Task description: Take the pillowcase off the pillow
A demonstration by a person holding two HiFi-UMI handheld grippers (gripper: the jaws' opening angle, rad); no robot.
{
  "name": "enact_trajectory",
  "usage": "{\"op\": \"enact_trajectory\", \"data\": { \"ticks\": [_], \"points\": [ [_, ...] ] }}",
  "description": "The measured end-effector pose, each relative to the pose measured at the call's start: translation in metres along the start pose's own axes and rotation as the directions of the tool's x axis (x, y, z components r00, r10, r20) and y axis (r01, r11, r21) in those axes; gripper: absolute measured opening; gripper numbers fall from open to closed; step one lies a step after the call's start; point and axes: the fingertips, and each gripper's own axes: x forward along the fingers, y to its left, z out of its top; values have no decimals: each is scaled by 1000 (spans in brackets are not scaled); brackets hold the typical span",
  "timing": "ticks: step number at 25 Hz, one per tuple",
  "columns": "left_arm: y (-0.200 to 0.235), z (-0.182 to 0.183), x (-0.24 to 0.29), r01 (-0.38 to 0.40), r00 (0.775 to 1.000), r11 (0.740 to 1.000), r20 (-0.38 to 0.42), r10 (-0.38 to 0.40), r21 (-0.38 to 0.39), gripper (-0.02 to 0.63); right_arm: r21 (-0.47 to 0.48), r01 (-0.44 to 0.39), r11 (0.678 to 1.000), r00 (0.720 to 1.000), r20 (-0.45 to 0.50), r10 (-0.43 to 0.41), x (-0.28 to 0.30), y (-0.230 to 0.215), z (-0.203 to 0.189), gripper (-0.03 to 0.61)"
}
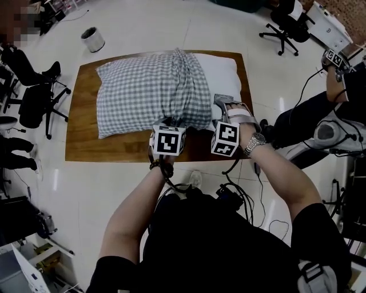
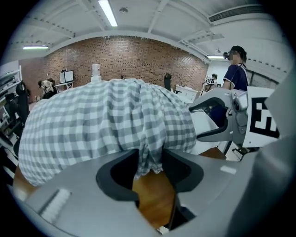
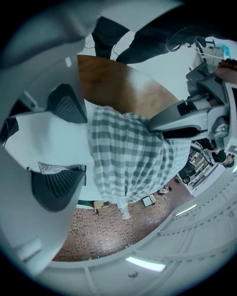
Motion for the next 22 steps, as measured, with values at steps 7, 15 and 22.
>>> {"op": "enact_trajectory", "data": {
  "ticks": [7,15,22],
  "points": [
    [37,0,-7,-34,998,994,-44,38,105,23,-21,100,995,994,-33,-101,0,-24,15,62],
    [70,-11,-31,-72,997,995,-6,73,73,17,-6,151,988,988,-41,-151,-18,-30,3,21],
    [94,-9,-62,-90,996,996,22,89,23,15,28,182,983,982,-53,-181,-37,-36,-16,18]
  ]
}}
